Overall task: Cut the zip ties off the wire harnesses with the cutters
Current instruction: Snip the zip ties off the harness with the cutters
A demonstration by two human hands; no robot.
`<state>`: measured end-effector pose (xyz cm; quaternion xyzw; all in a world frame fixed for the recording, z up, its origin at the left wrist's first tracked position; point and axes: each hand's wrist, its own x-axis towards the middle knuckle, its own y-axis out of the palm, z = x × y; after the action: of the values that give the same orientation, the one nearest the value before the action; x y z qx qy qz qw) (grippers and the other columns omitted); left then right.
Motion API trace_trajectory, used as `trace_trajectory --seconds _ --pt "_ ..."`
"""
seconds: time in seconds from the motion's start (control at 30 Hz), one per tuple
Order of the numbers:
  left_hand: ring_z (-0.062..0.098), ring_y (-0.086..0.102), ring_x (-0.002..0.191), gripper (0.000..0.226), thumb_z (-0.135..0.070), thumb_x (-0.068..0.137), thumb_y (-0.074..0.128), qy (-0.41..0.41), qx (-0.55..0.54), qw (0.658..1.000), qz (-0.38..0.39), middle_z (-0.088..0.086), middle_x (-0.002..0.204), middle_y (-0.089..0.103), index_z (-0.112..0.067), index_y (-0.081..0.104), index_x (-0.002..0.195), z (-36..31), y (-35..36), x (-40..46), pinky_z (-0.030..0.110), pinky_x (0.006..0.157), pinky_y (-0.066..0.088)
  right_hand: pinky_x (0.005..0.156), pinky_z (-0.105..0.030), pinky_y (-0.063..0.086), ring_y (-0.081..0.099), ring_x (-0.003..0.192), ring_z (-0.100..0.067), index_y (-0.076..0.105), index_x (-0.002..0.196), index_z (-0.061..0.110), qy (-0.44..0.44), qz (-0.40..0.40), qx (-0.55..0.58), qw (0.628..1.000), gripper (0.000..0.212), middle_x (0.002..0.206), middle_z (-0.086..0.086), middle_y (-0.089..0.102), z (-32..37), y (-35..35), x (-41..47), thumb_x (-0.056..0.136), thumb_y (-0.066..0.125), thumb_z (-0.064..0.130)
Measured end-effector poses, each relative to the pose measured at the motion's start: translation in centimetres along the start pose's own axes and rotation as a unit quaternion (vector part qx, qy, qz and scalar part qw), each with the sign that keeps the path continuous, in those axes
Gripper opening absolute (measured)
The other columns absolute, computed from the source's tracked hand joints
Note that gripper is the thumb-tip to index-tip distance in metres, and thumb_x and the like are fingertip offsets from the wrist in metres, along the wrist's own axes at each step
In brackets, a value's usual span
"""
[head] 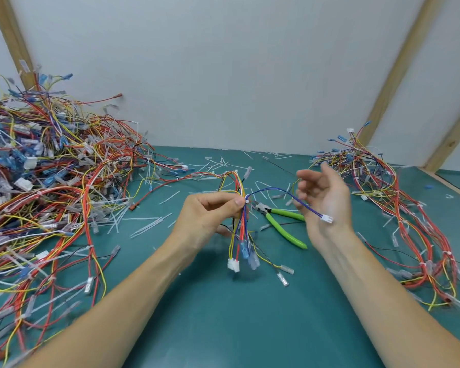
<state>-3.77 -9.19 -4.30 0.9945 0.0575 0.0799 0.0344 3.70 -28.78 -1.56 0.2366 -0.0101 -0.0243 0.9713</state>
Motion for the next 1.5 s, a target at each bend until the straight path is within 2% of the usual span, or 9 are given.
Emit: trace_trajectory --seconds 0.17,0.33,0.47,0.63,0.83,1.03,1.23,1.37,1.5 --pt "0.000 0.042 0.049 0.008 -0.020 0.089 0.074 0.014 0.022 0.996 -0.081 -0.017 0.054 0.058 -0.020 0.080 0.084 0.4 0.0 0.5 0.008 0.049 0.034 0.053 -0.025 0.035 0.050 0.055 -0.012 0.070 0.070 0.014 -0.236 -0.069 -0.092 0.965 0.040 0.061 0.003 0.063 0.0 -0.2 -0.5 0.102 0.053 0.033" --pt "0.011 0.048 0.044 0.012 -0.022 0.091 0.073 0.040 0.058 0.994 -0.087 -0.006 0.062 0.067 -0.016 0.079 0.083 0.6 -0.1 0.5 0.017 0.051 0.045 0.069 -0.034 0.046 0.057 0.072 -0.015 0.068 0.084 0.022 -0.485 0.071 -0.404 0.773 0.016 0.077 0.014 0.064 -2.4 1.0 -2.6 0.095 0.061 0.032" --pt "0.012 0.058 0.051 0.014 -0.012 0.094 0.068 0.078 0.090 0.992 -0.035 0.000 0.075 0.073 -0.020 0.079 0.091 0.7 0.3 0.1 0.020 0.056 0.051 0.081 -0.034 0.057 0.070 0.083 -0.006 0.067 0.103 0.033 -0.264 0.173 -0.465 0.827 0.011 0.089 0.016 0.073 -4.5 1.9 -3.5 0.094 0.070 0.039" --pt "0.010 0.072 0.095 0.042 0.014 0.095 0.050 0.102 0.177 0.978 0.041 0.002 0.104 0.076 -0.011 0.069 0.123 1.2 0.5 0.2 0.024 0.094 0.054 0.074 -0.029 0.059 0.072 0.076 -0.009 0.065 0.105 0.025 -0.143 0.145 -0.352 0.914 0.023 0.092 0.001 0.073 -4.3 1.7 -2.7 0.090 0.077 0.013" --pt "0.008 0.066 0.059 0.038 0.014 0.083 0.050 0.061 0.096 0.983 -0.147 -0.003 0.068 0.073 -0.013 0.076 0.084 0.8 -0.5 0.7 0.010 0.053 0.043 0.071 -0.028 0.058 0.068 0.077 -0.020 0.068 0.100 0.021 -0.071 0.073 -0.223 0.970 0.019 0.088 -0.002 0.075 -3.1 1.7 -1.9 0.095 0.069 0.003" --pt "0.004 0.063 0.069 0.010 -0.018 0.092 0.070 0.090 0.126 0.977 -0.145 -0.012 0.073 0.072 -0.023 0.078 0.090 0.3 -0.6 0.5 0.010 0.064 0.043 0.061 -0.028 0.062 0.063 0.056 -0.012 0.070 0.107 -0.001 0.059 0.129 -0.047 0.989 0.015 0.075 -0.003 0.070 -3.4 2.2 -2.2 0.097 0.060 -0.005" --pt "0.006 0.066 0.090 0.010 -0.026 0.085 0.079 0.180 0.260 0.940 -0.131 -0.012 0.094 0.071 -0.023 0.076 0.094 0.2 0.0 -0.1 0.013 0.080 0.041 0.066 -0.033 0.062 0.062 0.065 -0.012 0.079 0.085 0.006 0.179 0.217 -0.005 0.960 0.029 0.080 -0.004 0.068 -3.2 2.1 -3.0 0.096 0.053 0.000" --pt "0.010 0.061 0.080 0.009 -0.031 0.087 0.078 0.228 0.301 0.912 -0.162 -0.009 0.083 0.066 -0.023 0.078 0.084 0.3 -0.2 0.1 0.021 0.076 0.043 0.062 -0.037 0.062 0.058 0.056 -0.014 0.070 0.095 0.005 0.147 0.224 -0.099 0.958 0.018 0.073 -0.003 0.061 -3.5 2.1 -3.1 0.095 0.054 -0.003" --pt "0.014 0.065 0.074 0.017 -0.040 0.090 0.073 0.126 0.322 0.930 -0.126 -0.009 0.076 0.073 -0.026 0.079 0.082 0.7 -0.8 0.6 0.036 0.073 0.052 0.056 -0.035 0.061 0.063 0.050 -0.016 0.068 0.091 0.009 -0.034 0.212 -0.238 0.947 0.009 0.069 0.008 0.067 -4.3 1.9 -3.1 0.096 0.067 0.002"
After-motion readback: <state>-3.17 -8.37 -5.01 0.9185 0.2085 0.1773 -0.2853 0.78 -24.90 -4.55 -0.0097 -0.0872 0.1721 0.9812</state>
